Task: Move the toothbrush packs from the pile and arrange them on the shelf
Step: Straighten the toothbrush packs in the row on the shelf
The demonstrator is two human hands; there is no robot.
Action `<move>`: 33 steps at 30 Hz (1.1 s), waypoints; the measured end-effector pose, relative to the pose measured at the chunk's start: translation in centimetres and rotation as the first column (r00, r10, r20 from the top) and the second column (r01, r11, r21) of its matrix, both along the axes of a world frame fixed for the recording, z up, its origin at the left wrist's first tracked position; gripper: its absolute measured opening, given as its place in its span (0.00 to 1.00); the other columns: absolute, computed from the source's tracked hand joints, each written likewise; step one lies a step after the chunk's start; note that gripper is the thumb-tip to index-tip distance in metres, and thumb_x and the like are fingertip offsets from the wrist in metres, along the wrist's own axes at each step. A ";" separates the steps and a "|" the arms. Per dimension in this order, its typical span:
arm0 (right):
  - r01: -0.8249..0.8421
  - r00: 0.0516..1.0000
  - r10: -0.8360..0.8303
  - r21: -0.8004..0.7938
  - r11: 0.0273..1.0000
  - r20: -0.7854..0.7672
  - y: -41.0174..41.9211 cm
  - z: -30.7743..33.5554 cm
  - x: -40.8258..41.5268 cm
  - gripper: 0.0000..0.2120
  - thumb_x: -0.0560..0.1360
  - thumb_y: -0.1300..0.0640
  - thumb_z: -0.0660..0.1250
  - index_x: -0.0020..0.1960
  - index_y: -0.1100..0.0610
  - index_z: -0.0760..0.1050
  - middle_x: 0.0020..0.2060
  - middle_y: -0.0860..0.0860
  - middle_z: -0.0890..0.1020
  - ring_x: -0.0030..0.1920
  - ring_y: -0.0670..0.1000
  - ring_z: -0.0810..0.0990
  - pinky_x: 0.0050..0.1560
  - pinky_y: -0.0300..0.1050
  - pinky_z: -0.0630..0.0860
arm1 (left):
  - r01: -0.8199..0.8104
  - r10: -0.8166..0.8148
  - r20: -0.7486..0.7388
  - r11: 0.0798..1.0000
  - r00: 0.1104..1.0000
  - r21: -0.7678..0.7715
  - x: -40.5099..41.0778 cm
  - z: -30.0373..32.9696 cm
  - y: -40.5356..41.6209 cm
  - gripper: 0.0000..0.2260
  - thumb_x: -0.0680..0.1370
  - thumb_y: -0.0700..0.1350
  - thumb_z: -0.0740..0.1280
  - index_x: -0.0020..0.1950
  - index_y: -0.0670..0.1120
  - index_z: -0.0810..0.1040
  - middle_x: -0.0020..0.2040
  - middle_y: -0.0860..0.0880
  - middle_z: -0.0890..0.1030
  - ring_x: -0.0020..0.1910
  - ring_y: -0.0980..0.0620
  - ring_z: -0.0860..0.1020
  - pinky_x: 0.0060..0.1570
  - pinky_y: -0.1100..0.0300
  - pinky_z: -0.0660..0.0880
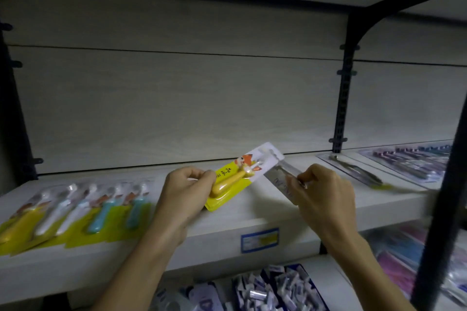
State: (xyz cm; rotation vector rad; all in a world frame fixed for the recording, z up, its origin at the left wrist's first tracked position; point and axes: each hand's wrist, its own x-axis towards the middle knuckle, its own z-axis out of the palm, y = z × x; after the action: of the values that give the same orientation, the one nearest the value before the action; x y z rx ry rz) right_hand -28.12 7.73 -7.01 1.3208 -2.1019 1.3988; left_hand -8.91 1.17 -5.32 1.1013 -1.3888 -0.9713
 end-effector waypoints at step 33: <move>0.112 0.986 -0.073 0.270 0.956 -0.149 -2.6 -0.7 -19.6 0.08 0.74 0.51 0.61 0.47 0.54 0.77 0.42 0.51 0.81 0.46 0.56 0.77 0.50 0.49 0.68 | -0.024 0.024 -0.003 0.991 1.000 0.135 -21.1 -0.3 0.3 0.03 0.69 0.38 0.69 0.36 0.41 0.75 0.28 0.46 0.77 0.24 0.49 0.76 0.34 0.54 0.79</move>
State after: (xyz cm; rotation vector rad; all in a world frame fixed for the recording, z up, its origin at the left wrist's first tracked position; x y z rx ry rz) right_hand -47.71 5.18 -7.71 1.3545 -2.2946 0.9709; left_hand -29.99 1.43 -5.61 1.2127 -1.3189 -1.0619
